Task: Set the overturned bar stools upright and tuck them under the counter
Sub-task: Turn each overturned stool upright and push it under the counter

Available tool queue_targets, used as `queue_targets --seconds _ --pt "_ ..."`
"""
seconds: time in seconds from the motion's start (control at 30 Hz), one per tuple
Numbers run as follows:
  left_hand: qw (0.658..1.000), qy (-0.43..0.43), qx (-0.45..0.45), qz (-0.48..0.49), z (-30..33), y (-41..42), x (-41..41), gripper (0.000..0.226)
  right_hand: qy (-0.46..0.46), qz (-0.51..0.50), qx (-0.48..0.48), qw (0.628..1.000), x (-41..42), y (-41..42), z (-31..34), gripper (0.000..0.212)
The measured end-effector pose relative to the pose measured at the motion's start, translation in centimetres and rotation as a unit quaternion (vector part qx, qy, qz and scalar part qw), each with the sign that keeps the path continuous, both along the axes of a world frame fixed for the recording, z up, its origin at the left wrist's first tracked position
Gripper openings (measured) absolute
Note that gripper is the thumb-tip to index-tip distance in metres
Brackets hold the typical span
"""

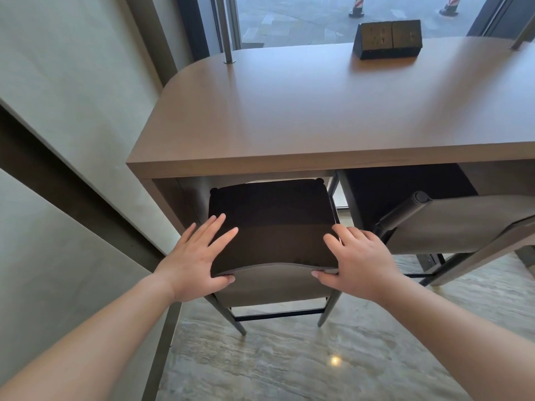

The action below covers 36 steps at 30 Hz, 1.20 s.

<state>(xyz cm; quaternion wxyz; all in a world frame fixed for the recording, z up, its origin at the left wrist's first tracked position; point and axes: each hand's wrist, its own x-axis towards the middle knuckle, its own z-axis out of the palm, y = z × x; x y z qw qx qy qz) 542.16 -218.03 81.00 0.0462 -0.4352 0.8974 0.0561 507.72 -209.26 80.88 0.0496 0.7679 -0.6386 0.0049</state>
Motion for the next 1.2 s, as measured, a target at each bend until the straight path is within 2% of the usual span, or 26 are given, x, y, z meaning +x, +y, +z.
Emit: queue_targets --seconds 0.47,0.87,1.2 --pt "1.000 0.002 0.002 0.023 0.1 -0.1 -0.9 0.091 0.022 0.088 0.093 0.992 -1.8 -2.9 1.4 0.073" --pt "0.997 -0.005 -0.073 0.020 0.3 0.6 -2.0 0.094 -0.029 0.085 0.085 0.992 -3.1 -2.8 0.0 0.084" --pt "0.997 0.009 -0.082 0.007 0.8 0.9 -2.9 0.094 -0.039 0.072 0.076 0.994 -3.8 -1.3 -0.4 0.082"
